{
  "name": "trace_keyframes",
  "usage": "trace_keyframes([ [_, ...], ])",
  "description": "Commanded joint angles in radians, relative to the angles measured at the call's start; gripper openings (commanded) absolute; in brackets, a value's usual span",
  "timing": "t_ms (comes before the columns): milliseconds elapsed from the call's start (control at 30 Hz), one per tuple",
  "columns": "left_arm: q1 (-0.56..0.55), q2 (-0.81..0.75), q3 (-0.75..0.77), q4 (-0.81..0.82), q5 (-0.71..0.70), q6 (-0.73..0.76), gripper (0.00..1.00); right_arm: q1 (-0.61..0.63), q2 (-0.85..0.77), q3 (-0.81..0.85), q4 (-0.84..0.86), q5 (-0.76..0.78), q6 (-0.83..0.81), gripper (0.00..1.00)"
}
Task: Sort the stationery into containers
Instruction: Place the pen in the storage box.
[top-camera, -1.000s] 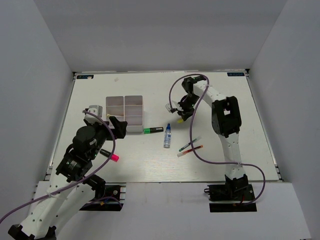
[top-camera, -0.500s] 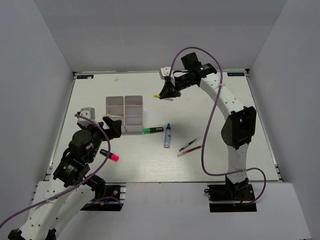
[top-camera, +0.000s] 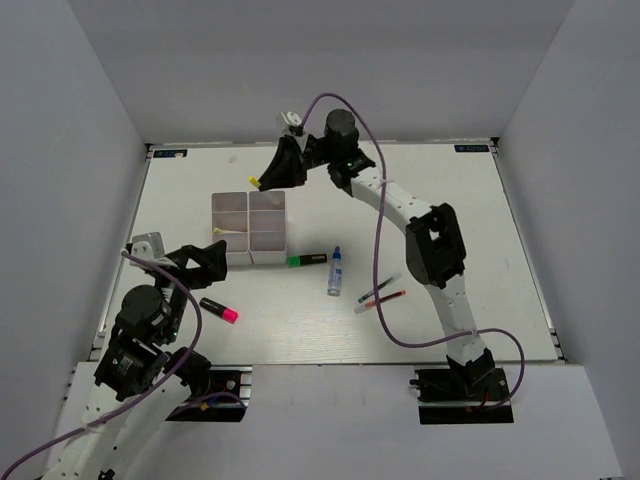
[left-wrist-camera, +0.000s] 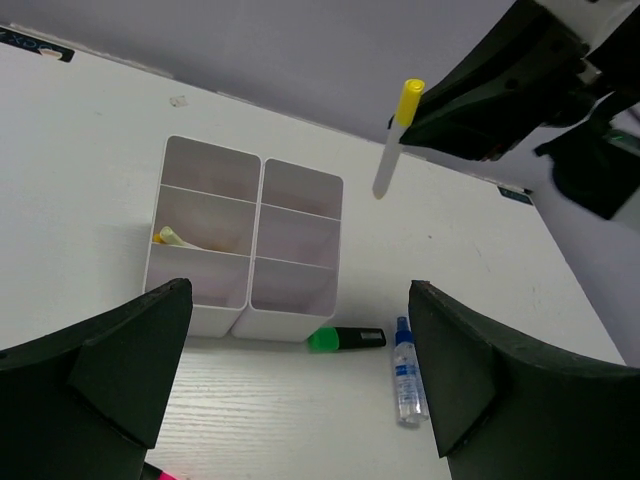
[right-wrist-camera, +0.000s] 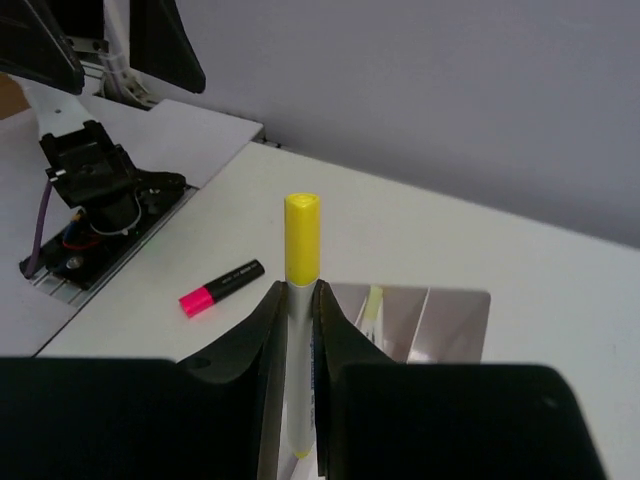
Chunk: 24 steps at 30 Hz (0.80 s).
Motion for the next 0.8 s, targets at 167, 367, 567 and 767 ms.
trace_keyframes([
  [167,0.006,-0.031,-0.016,0.032,-0.015,0.007,0.98,0.086,0.186,0.144,0.633,-0.042,0.450,0.00],
  [367,0.006,-0.031,-0.016,0.032,-0.006,0.016,0.98,0.123,0.246,0.208,0.421,0.015,0.280,0.00],
  [567,0.006,-0.031,-0.016,0.041,0.003,0.016,0.98,0.149,0.289,0.297,0.146,0.127,0.026,0.00],
  [767,0.006,-0.031,-0.016,0.041,0.003,0.016,0.98,0.155,0.343,0.336,0.132,0.191,-0.033,0.00],
])
